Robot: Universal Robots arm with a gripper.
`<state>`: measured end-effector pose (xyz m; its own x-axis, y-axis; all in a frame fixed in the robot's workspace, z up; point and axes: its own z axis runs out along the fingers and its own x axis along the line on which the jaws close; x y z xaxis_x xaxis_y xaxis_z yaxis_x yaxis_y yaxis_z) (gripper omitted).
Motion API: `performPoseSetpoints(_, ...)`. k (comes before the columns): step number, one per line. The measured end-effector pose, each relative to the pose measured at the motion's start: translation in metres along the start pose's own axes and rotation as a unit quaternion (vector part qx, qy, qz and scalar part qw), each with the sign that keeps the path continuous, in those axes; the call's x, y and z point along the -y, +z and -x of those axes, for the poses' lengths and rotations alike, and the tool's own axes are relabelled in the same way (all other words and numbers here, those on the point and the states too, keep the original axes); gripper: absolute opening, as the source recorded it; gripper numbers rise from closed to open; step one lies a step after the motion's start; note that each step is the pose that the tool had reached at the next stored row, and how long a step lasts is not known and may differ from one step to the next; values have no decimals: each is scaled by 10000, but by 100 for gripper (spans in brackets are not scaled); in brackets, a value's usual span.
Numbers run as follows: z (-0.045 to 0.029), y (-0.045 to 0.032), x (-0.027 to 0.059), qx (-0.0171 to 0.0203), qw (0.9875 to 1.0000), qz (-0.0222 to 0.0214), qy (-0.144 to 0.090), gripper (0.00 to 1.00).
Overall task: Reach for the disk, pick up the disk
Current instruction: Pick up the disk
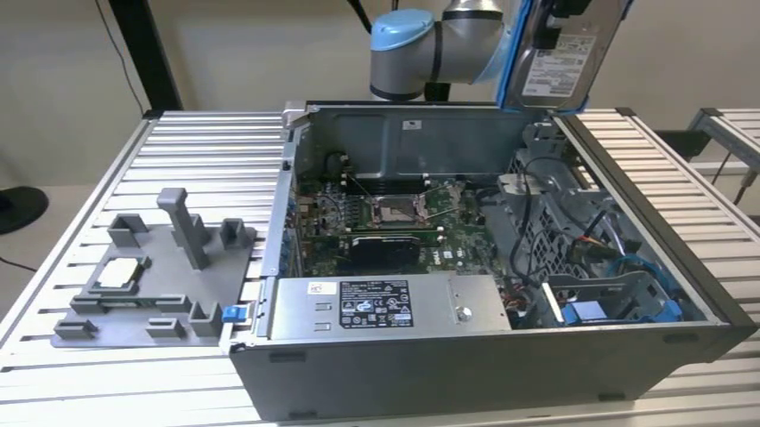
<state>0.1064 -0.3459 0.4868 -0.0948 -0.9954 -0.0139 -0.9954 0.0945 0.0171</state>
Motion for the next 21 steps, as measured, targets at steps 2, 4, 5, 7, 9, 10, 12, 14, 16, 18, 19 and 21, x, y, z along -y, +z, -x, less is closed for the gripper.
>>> performPoseSetpoints(2,-26,1,2,-4,10000,0,0,0)
performPoseSetpoints(4,-27,0,2,-16,10000,-1,2,0)
performPoseSetpoints(5,-27,0,2,-16,10000,-1,1,0)
performPoseSetpoints(7,-27,0,2,-16,10000,-1,2,0)
performPoseSetpoints(9,-30,0,3,-17,10000,-2,2,0)
performPoseSetpoints(10,-40,0,4,-16,10000,-2,2,0)
performPoseSetpoints(12,-79,0,8,-16,10000,-1,1,0)
performPoseSetpoints(14,-129,-1,12,-16,10000,-1,1,0)
performPoseSetpoints(16,-182,-1,17,-16,10000,-1,2,0)
performPoseSetpoints(18,-232,-2,22,-16,10000,-1,2,0)
performPoseSetpoints(19,-255,-1,24,-16,10000,-1,2,0)
performPoseSetpoints(21,-302,-2,29,-16,10000,-1,2,0)
